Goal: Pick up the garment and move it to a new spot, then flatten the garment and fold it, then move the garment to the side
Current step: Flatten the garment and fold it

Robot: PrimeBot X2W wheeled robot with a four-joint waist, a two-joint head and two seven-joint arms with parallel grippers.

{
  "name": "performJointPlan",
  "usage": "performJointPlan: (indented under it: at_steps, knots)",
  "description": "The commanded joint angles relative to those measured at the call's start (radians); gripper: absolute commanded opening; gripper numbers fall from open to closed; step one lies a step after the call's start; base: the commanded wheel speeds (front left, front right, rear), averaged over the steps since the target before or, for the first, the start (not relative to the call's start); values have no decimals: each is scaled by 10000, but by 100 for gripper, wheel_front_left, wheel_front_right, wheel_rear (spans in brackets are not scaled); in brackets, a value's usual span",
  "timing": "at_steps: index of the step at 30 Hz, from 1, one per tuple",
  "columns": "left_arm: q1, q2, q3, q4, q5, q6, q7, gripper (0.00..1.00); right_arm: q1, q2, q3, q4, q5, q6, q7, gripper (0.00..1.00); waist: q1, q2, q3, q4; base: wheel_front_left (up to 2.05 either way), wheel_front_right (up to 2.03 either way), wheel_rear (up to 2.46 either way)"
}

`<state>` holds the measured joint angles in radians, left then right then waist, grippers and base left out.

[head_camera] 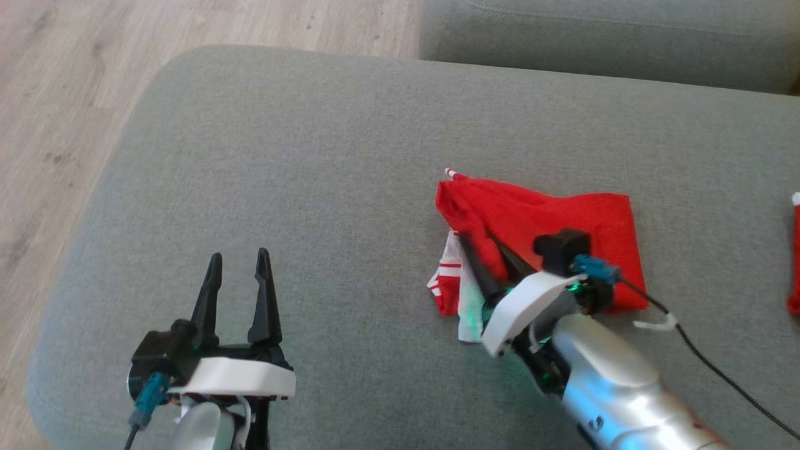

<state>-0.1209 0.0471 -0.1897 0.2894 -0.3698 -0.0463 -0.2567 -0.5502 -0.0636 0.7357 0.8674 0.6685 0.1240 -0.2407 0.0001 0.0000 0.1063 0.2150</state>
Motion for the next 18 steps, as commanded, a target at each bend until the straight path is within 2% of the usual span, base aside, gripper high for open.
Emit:
performJointPlan:
  at_steps: [1, 6, 10, 13, 16, 18]
  knots:
    - [-373, 32, 330, -235, 2, 42, -51, 100, -192, 133, 216, -346, 20, 67, -173, 100, -1, 0, -45, -58, 0, 0, 0]
    - [-367, 32, 442, -124, 31, 22, -51, 100, 288, 133, 1577, -1442, 588, 67, 545, 100, -1, 0, -263, -310, 0, 0, 0]
    - [-287, 32, 589, -28, 75, -22, -51, 100, 190, 133, 1658, -1635, 481, 67, 495, 100, -1, 0, -487, -630, 0, 0, 0]
    - [-226, 32, 714, -35, 101, -42, -51, 100, 21, 133, 1178, -1545, 225, 67, 197, 100, -1, 0, -614, -899, 0, 0, 0]
    - [-149, 32, 803, -117, 80, -38, -51, 100, -142, 133, 227, -1268, -259, 67, -95, 100, -1, 0, -724, -1174, 0, 0, 0]
    - [-39, 32, 975, -284, 28, 44, -51, 100, -198, 133, -1249, -1081, -1440, 67, -197, 100, -1, 0, -775, -1501, 0, 0, 0]
